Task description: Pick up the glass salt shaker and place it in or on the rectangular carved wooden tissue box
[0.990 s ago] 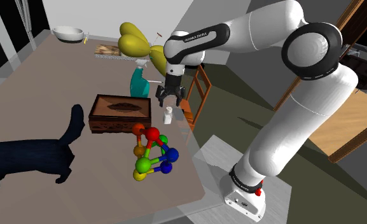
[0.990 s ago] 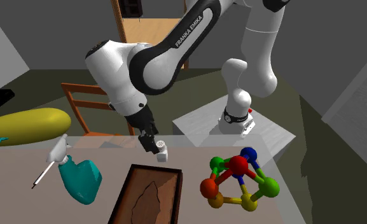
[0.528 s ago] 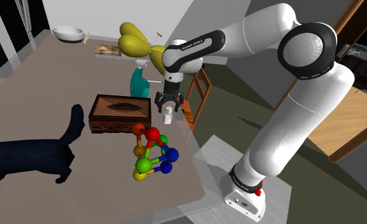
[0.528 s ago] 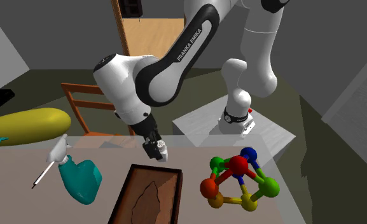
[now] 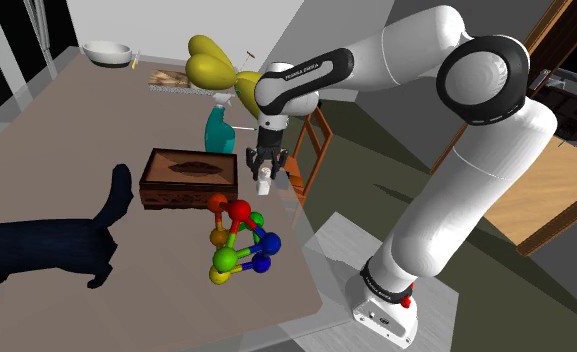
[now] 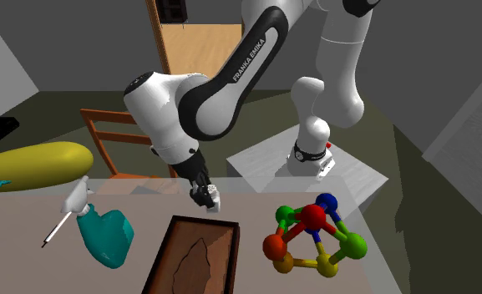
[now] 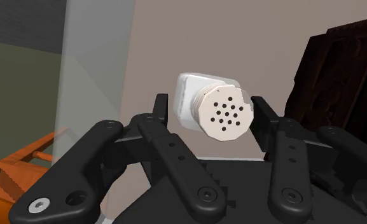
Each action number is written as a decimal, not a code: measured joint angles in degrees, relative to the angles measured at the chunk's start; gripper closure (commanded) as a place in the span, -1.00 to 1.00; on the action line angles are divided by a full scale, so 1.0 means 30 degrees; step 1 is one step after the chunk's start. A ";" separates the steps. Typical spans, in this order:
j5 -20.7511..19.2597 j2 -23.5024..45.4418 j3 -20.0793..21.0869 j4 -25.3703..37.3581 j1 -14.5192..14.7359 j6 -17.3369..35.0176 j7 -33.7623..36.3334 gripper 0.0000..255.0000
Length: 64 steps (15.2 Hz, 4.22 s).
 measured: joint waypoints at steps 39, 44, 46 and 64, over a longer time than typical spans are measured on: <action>-0.0670 -0.2737 -0.0094 0.4579 -0.0101 -0.7152 0.1530 1.00; -0.0537 -0.2163 0.0105 0.6114 0.0085 -0.8019 0.2060 1.00; -0.0325 -0.1355 0.0468 0.7208 0.0414 -0.8175 0.2738 1.00; 0.0154 0.6314 0.2335 1.6556 0.2711 -0.8865 0.7098 1.00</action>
